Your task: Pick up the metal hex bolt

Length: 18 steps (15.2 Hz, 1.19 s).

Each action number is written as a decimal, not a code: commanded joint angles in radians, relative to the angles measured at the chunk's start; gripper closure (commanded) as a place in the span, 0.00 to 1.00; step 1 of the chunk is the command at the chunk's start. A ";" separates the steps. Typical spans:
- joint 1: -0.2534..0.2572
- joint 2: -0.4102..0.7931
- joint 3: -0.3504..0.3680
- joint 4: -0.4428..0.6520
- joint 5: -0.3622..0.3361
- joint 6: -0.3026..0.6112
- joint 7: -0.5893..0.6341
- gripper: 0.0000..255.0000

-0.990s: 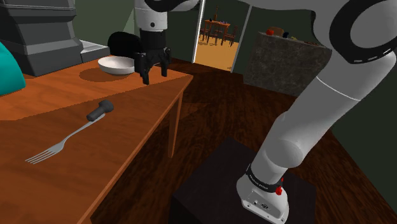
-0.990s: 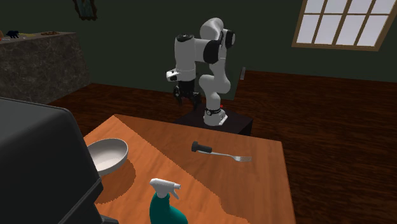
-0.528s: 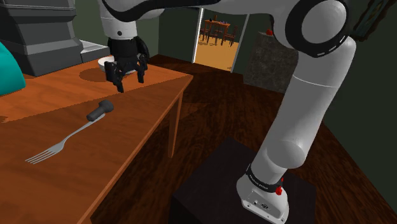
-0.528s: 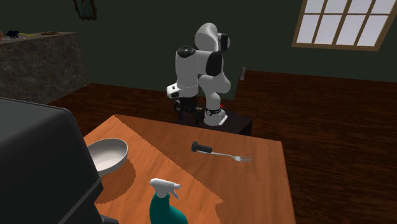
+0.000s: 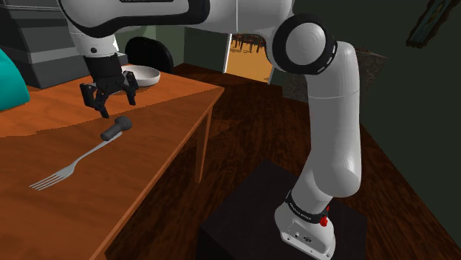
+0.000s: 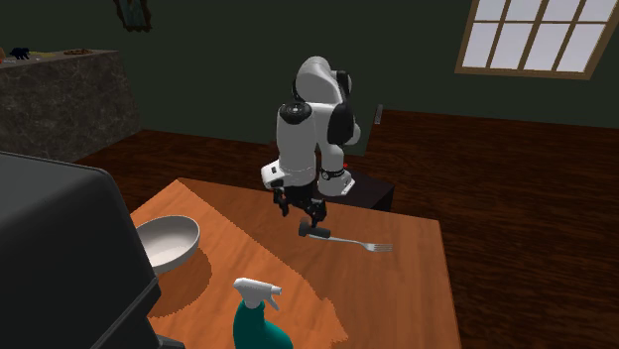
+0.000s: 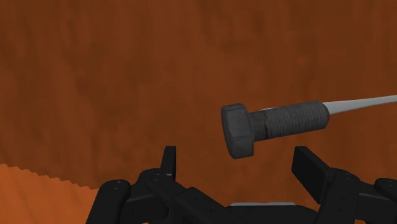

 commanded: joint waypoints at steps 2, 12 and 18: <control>0.019 0.054 -0.003 0.038 -0.016 0.007 0.009 0.00; 0.011 0.056 -0.005 -0.035 -0.018 0.082 0.014 1.00; 0.011 0.056 -0.005 -0.036 -0.018 0.082 0.014 1.00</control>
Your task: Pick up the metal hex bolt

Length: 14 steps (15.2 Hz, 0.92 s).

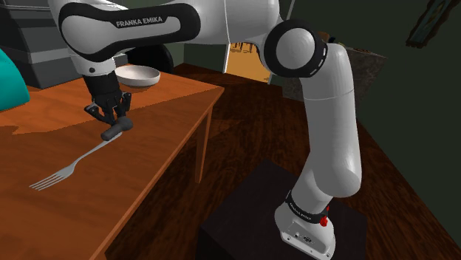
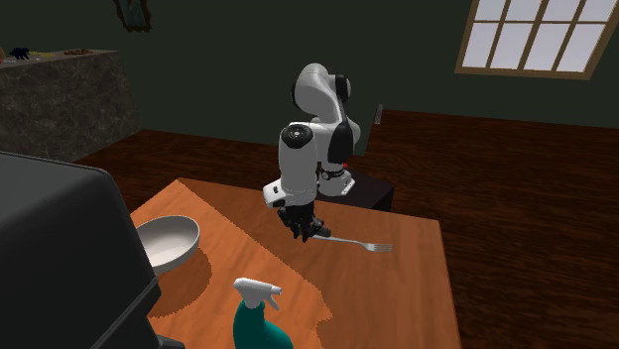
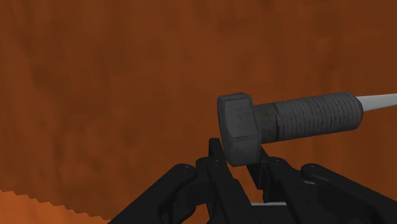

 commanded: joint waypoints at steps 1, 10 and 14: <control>0.001 0.003 0.000 0.005 -0.001 -0.003 0.000 1.00; 0.013 0.000 0.003 0.123 0.003 -0.122 -0.008 1.00; 0.022 0.007 0.003 0.189 0.001 -0.180 -0.012 1.00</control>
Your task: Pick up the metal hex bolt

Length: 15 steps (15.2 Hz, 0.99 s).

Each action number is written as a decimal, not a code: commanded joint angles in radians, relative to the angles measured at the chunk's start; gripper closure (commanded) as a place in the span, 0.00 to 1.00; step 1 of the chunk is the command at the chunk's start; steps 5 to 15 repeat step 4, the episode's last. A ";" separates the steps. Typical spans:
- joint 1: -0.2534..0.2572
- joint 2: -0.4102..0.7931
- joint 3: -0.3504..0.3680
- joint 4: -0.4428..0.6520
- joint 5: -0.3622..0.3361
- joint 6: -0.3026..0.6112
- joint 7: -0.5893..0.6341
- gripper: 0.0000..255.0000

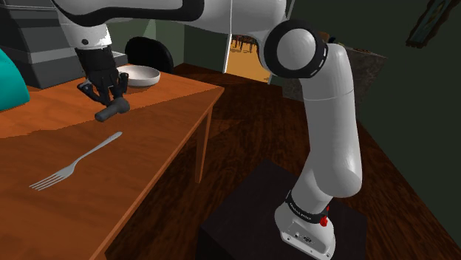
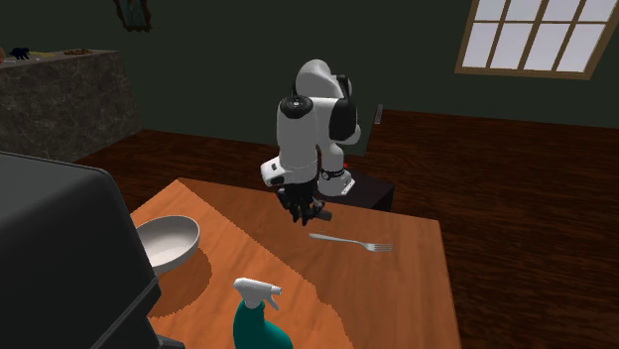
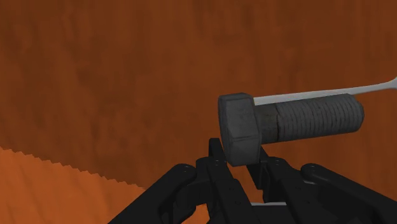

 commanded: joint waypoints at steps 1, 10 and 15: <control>0.006 0.007 0.000 0.038 -0.002 -0.032 -0.002 1.00; 0.009 0.010 0.000 0.060 -0.003 -0.050 -0.003 1.00; 0.009 0.010 0.000 0.060 -0.003 -0.050 -0.003 1.00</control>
